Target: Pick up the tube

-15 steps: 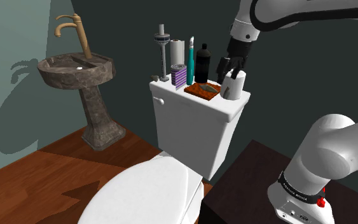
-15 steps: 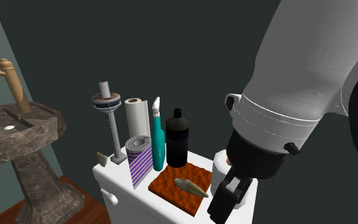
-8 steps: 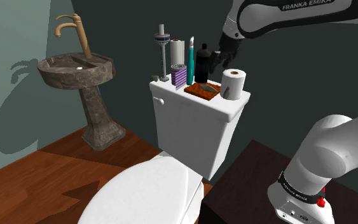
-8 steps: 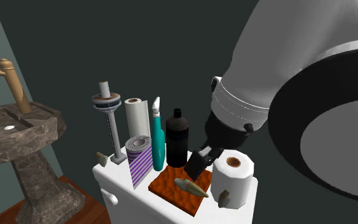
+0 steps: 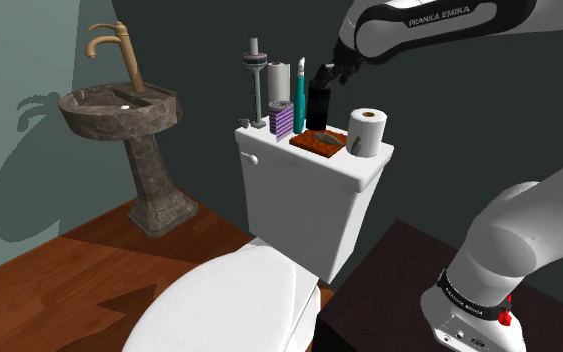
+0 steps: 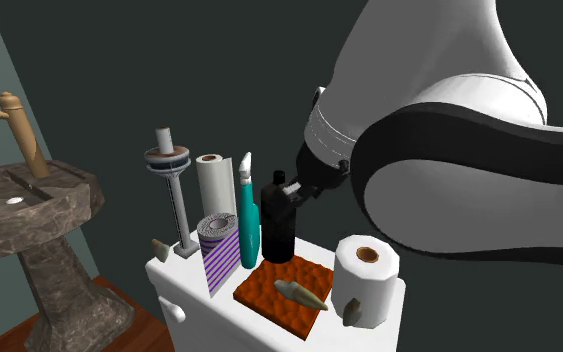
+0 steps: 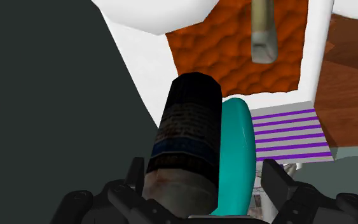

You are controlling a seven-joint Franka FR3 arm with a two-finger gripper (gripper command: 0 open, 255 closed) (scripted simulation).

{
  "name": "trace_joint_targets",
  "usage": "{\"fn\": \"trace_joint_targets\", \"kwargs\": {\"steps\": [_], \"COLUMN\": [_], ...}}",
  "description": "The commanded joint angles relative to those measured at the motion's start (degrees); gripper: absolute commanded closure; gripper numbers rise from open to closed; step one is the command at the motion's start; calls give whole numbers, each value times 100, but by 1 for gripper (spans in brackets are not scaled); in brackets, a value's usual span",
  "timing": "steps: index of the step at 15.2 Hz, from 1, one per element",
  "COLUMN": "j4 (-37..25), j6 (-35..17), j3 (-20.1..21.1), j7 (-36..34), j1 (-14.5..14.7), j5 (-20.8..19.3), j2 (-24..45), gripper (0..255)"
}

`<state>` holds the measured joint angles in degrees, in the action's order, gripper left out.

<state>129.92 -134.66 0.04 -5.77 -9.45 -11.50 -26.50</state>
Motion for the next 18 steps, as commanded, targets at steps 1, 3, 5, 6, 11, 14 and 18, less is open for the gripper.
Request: {"fn": "trace_joint_targets", "kwargs": {"steps": [1,3,5,6,11,14,18], "j4": [-213,-395,-251,-181,126,126,123], "j6": [-344,-587,-737,-812,-1159,-1152,-1149], "j3": [37,69,74,77,97,99,100], "j7": [-119,-226,-272,-296,-414,-416,-417], "j1": [-127,-235,-252,-261,-311,-309,-309], "j5": [-207,-383,-421,-440,-540,-539,-539], "j2": [249,431,440,446,491,484,484], "gripper": [0,0,0,0,0,255,255]}}
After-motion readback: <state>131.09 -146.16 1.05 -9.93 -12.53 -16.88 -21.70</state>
